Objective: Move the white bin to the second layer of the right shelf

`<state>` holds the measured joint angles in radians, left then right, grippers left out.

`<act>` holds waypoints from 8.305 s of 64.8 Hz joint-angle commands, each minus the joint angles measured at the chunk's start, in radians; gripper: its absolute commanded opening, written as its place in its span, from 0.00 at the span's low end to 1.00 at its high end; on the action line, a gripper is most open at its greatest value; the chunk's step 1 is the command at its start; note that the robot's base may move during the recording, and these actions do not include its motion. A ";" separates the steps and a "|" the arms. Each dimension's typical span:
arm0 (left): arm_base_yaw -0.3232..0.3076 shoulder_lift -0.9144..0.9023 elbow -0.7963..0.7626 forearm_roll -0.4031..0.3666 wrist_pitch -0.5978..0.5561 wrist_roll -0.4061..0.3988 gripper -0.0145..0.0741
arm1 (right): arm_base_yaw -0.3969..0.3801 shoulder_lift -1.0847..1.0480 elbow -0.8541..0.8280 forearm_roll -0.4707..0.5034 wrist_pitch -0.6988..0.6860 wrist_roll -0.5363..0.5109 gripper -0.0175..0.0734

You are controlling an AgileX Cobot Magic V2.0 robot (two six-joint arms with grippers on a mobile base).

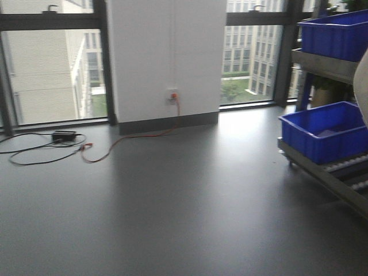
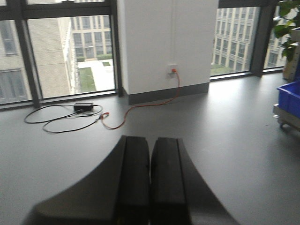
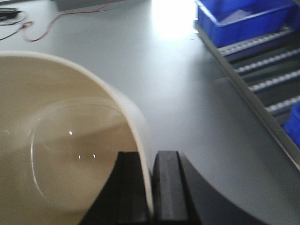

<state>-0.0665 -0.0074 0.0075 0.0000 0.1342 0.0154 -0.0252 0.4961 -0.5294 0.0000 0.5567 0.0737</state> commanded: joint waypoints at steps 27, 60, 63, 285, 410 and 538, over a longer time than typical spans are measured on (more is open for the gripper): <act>-0.002 -0.016 0.037 0.000 -0.086 -0.003 0.26 | 0.003 -0.001 -0.032 -0.009 -0.096 0.005 0.25; -0.002 -0.016 0.037 0.000 -0.086 -0.003 0.26 | 0.003 -0.001 -0.032 -0.009 -0.096 0.005 0.25; -0.002 -0.016 0.037 0.000 -0.086 -0.003 0.26 | 0.003 -0.001 -0.032 -0.009 -0.096 0.005 0.25; -0.002 -0.016 0.037 0.000 -0.086 -0.003 0.26 | 0.003 0.107 -0.039 0.163 -0.095 0.005 0.25; -0.002 -0.016 0.037 0.000 -0.086 -0.003 0.26 | -0.065 0.629 -0.044 0.125 -0.244 0.005 0.39; -0.002 -0.016 0.037 0.000 -0.086 -0.003 0.26 | 0.067 -0.255 0.444 -0.017 -0.686 0.004 0.25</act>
<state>-0.0665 -0.0074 0.0075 0.0000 0.1342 0.0154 0.0291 0.2528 -0.0850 -0.0053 -0.0649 0.0773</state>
